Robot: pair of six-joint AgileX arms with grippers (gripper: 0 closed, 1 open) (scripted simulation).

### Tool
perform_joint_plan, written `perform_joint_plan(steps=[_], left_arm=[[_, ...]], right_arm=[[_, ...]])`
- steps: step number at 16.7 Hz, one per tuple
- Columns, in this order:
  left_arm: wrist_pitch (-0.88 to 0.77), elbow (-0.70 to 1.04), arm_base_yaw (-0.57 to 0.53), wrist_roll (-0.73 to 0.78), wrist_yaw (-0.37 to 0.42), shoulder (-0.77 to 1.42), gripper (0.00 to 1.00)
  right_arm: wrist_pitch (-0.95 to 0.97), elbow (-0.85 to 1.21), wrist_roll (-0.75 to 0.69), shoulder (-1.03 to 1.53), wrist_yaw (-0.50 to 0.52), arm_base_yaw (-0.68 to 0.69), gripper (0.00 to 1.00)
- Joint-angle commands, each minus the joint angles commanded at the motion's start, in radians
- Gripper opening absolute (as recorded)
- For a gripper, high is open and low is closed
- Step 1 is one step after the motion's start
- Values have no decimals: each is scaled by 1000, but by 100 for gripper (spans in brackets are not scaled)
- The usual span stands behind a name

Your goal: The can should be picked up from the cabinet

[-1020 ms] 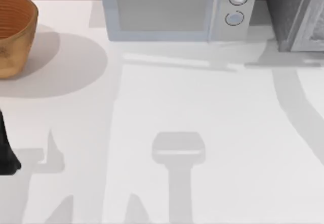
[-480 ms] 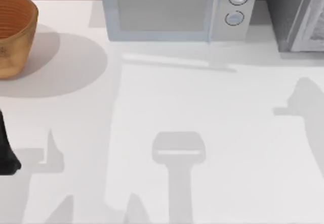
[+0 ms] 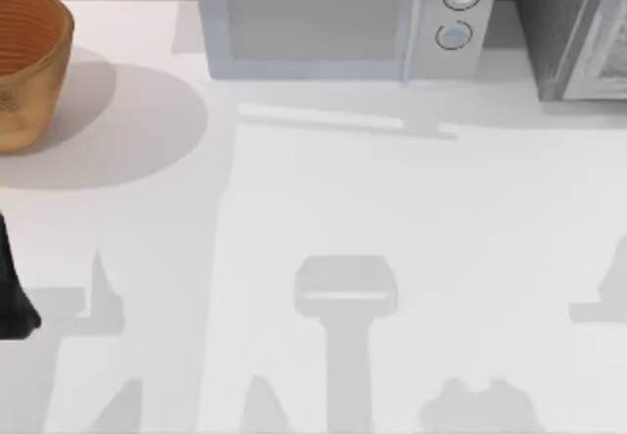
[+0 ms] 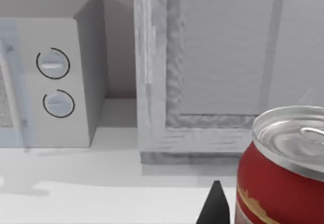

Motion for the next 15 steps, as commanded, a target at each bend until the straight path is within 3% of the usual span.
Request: perform_joint_plan(steps=[5,11,15], left_arm=[[0,0,0,0,0,0,100],[0,0,0,0,0,0,100],[0,0,0,0,0,0,100]], right_arm=[[73,-153,0,-142,-48,-42,0],[73,-154,2,-133,-49,-40,0],[149,-112,1,-7,-121,-62,0]])
